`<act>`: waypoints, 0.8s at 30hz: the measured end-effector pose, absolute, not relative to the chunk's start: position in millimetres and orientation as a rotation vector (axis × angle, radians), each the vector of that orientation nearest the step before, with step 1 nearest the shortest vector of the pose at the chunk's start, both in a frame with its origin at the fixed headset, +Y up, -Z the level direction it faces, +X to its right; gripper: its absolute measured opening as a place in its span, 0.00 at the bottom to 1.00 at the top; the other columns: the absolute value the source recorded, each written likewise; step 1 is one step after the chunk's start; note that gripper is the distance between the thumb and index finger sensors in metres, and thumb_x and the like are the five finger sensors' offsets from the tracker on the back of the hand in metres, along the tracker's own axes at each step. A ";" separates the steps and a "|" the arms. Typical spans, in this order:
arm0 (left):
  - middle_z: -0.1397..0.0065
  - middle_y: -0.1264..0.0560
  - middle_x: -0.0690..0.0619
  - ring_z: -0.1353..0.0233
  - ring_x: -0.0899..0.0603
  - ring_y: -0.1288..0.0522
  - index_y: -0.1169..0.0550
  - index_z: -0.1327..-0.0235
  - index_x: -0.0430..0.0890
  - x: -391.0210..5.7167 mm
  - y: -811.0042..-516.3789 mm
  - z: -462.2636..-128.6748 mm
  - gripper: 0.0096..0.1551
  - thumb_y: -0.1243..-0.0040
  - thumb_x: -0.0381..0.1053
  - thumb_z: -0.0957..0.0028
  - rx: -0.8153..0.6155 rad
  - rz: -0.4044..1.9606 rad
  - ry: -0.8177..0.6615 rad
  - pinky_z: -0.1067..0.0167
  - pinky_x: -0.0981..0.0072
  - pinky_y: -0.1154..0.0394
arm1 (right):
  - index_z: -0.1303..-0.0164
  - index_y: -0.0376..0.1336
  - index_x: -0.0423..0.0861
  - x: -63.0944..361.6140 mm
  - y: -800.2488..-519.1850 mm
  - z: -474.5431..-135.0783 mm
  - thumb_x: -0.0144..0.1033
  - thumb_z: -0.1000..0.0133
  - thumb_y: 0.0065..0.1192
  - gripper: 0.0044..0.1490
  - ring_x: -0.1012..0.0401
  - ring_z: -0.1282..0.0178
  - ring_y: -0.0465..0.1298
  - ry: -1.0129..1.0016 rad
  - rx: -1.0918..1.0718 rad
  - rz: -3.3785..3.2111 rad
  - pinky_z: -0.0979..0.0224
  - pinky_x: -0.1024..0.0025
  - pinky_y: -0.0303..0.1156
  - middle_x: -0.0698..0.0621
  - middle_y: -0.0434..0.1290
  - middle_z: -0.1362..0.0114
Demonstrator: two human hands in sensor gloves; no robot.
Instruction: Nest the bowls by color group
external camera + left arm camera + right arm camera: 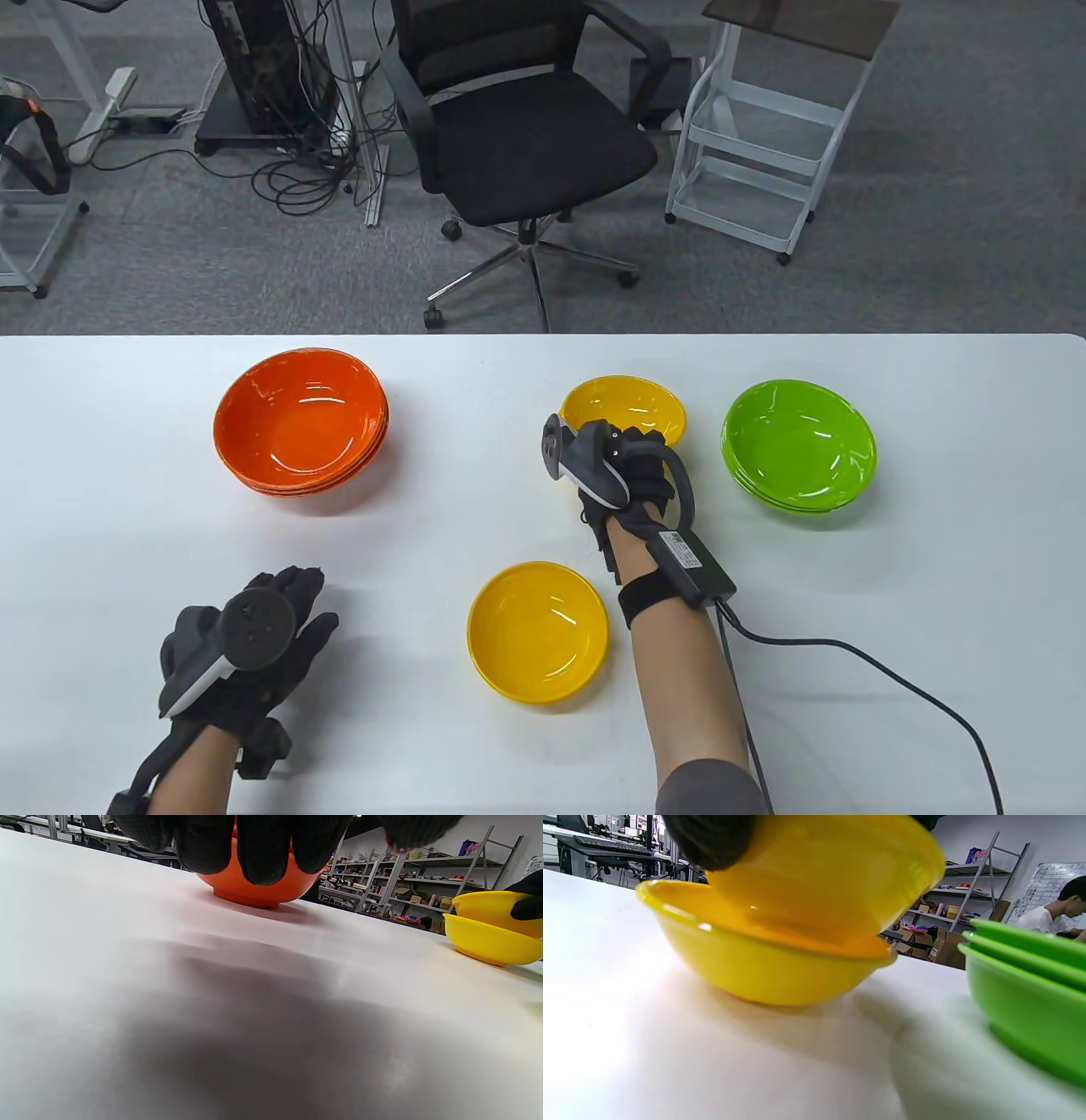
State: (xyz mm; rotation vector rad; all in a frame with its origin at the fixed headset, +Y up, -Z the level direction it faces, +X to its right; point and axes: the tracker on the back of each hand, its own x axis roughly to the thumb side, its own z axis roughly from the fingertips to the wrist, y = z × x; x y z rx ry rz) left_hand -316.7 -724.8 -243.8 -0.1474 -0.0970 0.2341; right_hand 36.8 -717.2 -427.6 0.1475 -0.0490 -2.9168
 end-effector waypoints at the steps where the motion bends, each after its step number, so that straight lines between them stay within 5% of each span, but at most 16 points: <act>1: 0.16 0.34 0.38 0.18 0.24 0.36 0.35 0.20 0.47 -316.6 -724.9 -244.2 0.40 0.52 0.63 0.44 -0.149 0.234 -0.097 0.25 0.31 0.38 | 0.28 0.60 0.60 35.6 -720.4 -426.1 0.47 0.40 0.54 0.28 0.61 0.21 0.74 -0.038 0.131 -2.917 0.14 0.51 0.63 0.61 0.69 0.22; 15: 0.16 0.34 0.38 0.18 0.24 0.35 0.35 0.20 0.47 -317.9 -717.4 -243.5 0.40 0.52 0.63 0.45 -0.117 0.217 -0.099 0.25 0.31 0.38 | 0.25 0.59 0.58 34.6 -748.3 -421.9 0.56 0.44 0.45 0.35 0.56 0.19 0.71 -0.225 0.064 -2.935 0.15 0.48 0.62 0.58 0.66 0.19; 24: 0.16 0.33 0.38 0.19 0.25 0.35 0.35 0.20 0.47 -318.5 -714.9 -243.3 0.40 0.52 0.63 0.45 -0.105 0.233 -0.104 0.25 0.31 0.38 | 0.25 0.59 0.57 34.0 -706.4 -370.7 0.58 0.45 0.49 0.37 0.54 0.17 0.69 -0.036 -0.153 -2.881 0.16 0.46 0.62 0.57 0.65 0.18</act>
